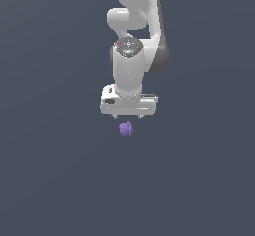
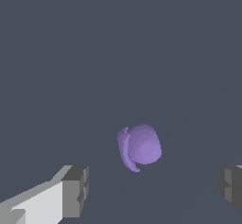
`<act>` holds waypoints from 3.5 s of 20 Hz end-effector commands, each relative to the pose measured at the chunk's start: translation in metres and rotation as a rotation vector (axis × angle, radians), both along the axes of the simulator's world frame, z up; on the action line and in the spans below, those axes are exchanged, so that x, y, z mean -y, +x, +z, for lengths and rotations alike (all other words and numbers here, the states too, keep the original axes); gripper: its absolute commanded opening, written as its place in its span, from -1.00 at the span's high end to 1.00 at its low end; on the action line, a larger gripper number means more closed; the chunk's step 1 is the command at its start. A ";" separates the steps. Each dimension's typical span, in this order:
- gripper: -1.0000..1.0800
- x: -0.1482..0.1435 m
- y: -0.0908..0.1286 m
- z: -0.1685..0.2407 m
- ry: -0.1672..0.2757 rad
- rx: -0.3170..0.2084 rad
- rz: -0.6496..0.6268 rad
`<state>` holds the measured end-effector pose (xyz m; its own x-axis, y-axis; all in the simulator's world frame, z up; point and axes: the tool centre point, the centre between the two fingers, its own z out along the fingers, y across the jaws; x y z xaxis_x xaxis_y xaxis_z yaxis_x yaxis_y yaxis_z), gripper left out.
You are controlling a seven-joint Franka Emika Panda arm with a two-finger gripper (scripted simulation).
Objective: Pick up the object and move it to a goal position.
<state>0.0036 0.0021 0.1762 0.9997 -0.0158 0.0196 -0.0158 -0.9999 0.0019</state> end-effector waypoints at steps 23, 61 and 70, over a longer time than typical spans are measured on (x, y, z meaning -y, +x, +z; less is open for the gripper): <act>-0.92 0.005 -0.008 -0.022 0.016 -0.018 0.055; 1.00 0.010 -0.024 -0.137 0.000 -0.020 0.264; 1.00 0.010 -0.023 -0.136 -0.001 -0.019 0.264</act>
<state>-0.0196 -0.0083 0.0405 0.9695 0.2450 0.0014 0.2450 -0.9695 0.0004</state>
